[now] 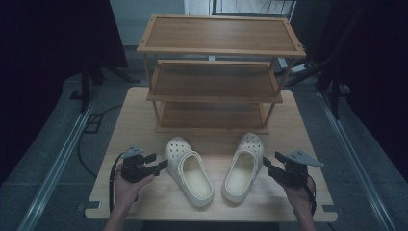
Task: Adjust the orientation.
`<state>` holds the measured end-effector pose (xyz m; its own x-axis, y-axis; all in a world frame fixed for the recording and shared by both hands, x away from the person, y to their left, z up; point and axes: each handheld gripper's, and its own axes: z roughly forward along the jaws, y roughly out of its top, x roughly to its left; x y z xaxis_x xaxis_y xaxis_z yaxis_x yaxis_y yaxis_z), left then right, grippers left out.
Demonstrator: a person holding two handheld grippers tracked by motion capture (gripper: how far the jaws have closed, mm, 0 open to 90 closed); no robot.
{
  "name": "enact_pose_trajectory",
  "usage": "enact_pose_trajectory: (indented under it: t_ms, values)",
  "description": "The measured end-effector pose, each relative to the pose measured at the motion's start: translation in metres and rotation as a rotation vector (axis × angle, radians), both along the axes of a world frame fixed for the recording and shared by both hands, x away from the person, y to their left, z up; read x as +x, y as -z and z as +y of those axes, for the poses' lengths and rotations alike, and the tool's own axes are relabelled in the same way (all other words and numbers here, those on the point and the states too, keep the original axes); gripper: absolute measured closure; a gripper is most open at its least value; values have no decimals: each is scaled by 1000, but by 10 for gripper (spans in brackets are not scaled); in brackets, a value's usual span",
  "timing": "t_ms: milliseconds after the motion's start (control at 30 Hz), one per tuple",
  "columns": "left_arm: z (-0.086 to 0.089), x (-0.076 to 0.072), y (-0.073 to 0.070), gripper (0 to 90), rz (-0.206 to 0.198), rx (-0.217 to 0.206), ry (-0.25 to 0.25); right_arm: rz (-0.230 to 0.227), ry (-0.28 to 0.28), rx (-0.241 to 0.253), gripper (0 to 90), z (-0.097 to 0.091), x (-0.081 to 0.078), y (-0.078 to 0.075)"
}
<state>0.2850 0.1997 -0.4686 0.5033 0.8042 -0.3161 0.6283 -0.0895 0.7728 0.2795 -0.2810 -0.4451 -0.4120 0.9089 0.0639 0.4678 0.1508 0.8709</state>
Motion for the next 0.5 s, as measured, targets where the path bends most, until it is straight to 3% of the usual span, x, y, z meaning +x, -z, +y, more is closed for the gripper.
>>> enact_pose_trajectory:
  t_ms: [500]
  values:
    - [0,0,0,375,0,-2,1,-16,-123,-14,451,39,-1,-7]
